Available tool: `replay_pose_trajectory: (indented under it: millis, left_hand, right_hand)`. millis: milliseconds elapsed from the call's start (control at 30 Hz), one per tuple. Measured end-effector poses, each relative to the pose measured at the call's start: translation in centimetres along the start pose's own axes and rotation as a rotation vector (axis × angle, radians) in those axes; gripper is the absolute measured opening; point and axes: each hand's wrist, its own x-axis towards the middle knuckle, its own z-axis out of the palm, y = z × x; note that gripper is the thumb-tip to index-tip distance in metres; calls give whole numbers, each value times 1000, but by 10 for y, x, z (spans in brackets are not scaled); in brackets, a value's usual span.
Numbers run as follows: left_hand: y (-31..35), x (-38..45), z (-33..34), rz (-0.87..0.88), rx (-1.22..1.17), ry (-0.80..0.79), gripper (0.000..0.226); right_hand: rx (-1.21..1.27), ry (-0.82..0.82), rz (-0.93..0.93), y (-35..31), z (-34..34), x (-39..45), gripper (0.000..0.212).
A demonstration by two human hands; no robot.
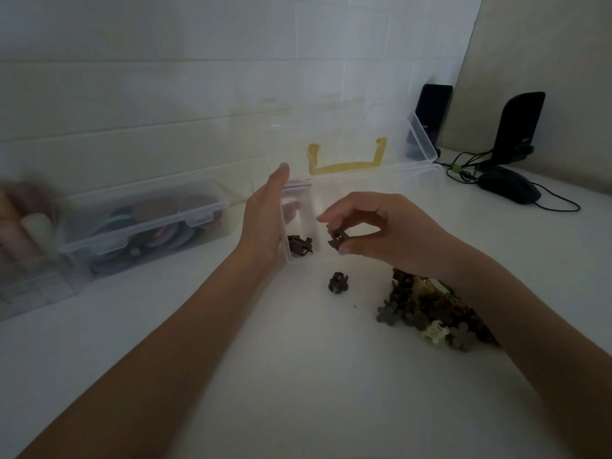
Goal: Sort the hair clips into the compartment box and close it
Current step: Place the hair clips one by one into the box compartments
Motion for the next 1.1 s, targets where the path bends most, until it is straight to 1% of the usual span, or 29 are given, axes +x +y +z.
replay_pose_trajectory:
  millis: [133, 233, 300, 367, 433, 500, 700, 767, 867, 900, 967, 1033, 1100]
  left_hand:
    - [1, 0, 0, -2, 22, 15, 56]
    - [1, -2, 0, -5, 30, 14, 55]
    - [4, -5, 1, -1, 23, 14, 47]
    - [6, -8, 3, 8, 12, 23, 40]
    - [7, -13, 6, 22, -13, 54, 29]
    - [8, -16, 9, 32, -37, 70, 18]
    - [10, -18, 10, 30, -36, 70, 18]
    - [10, -18, 10, 35, -21, 61, 22]
    - [9, -19, 10, 36, -15, 61, 41]
    - [10, -20, 10, 36, -18, 61, 41]
    - [11, -22, 10, 38, -19, 62, 34]
    - [11, -23, 12, 48, -20, 75, 21]
    - [10, -26, 16, 71, -24, 99, 17]
  right_hand:
    - [92, 64, 20, 6, 5, 1, 48]
    - [155, 129, 0, 6, 9, 3, 42]
    - [182, 174, -23, 7, 11, 4, 41]
    - [222, 201, -21, 9, 11, 5, 50]
    - [229, 216, -23, 10, 11, 5, 53]
    - [210, 227, -17, 11, 12, 6, 51]
    - [170, 209, 7, 9, 17, 4, 42]
    - [211, 206, 11, 7, 18, 4, 40]
    - [208, 197, -3, 5, 20, 5, 38]
    - [212, 203, -4, 4, 21, 5, 37]
    - [203, 228, -10, 5, 23, 4, 33]
    - [154, 269, -27, 4, 25, 4, 29]
    - [119, 309, -42, 3, 28, 4, 25]
